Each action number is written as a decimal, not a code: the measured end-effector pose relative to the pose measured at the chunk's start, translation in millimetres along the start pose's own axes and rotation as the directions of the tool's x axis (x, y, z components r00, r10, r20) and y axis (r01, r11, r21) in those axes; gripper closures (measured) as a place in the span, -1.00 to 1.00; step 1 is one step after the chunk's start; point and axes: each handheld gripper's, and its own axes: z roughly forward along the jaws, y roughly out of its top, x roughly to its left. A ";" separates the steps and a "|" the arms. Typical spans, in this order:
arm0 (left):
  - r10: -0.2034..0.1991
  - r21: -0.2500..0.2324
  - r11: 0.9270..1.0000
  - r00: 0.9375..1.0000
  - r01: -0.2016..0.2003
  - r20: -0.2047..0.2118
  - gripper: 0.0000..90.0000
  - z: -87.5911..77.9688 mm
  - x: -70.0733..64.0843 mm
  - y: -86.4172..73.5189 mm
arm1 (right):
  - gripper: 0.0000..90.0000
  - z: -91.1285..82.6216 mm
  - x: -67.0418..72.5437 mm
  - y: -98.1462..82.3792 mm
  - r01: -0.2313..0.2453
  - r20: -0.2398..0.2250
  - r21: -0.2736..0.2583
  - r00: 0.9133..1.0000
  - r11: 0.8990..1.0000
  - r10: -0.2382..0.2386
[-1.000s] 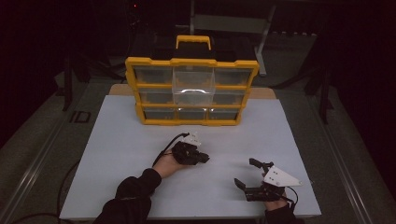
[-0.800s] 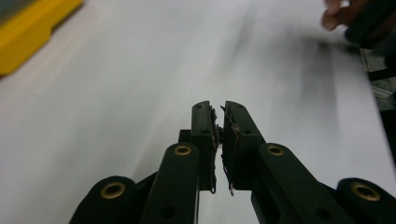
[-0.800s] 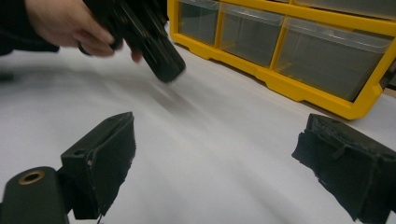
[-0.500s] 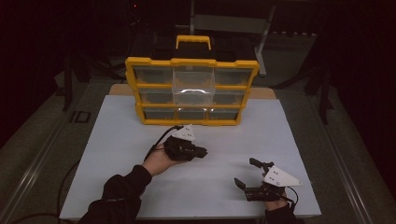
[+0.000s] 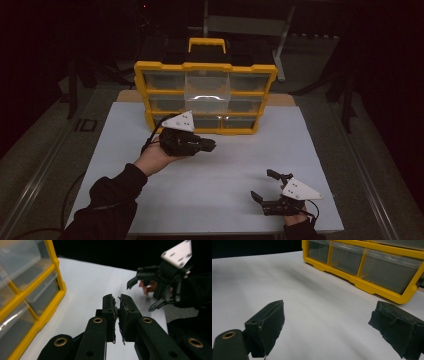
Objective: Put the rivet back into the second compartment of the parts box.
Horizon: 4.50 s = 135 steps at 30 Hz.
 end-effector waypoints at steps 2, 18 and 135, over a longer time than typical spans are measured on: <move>0.010 -0.012 1.000 1.000 -0.010 0.000 0.82 -5.1 0.3 6.5 | -0.78 0.0 0.1 0.1 0.002 0.001 -0.001 1.000 1.000 -0.002; 0.067 -0.050 0.996 0.997 -0.069 -0.039 0.82 -43.4 7.1 63.5 | -0.77 0.4 0.3 -0.2 -0.002 -0.001 0.002 1.000 1.000 0.002; -0.219 -0.176 0.970 0.913 0.166 -0.343 -1.00 -118.9 -29.0 -55.8 | -0.77 0.6 2.4 -0.8 -0.007 -0.008 0.010 1.000 1.000 0.007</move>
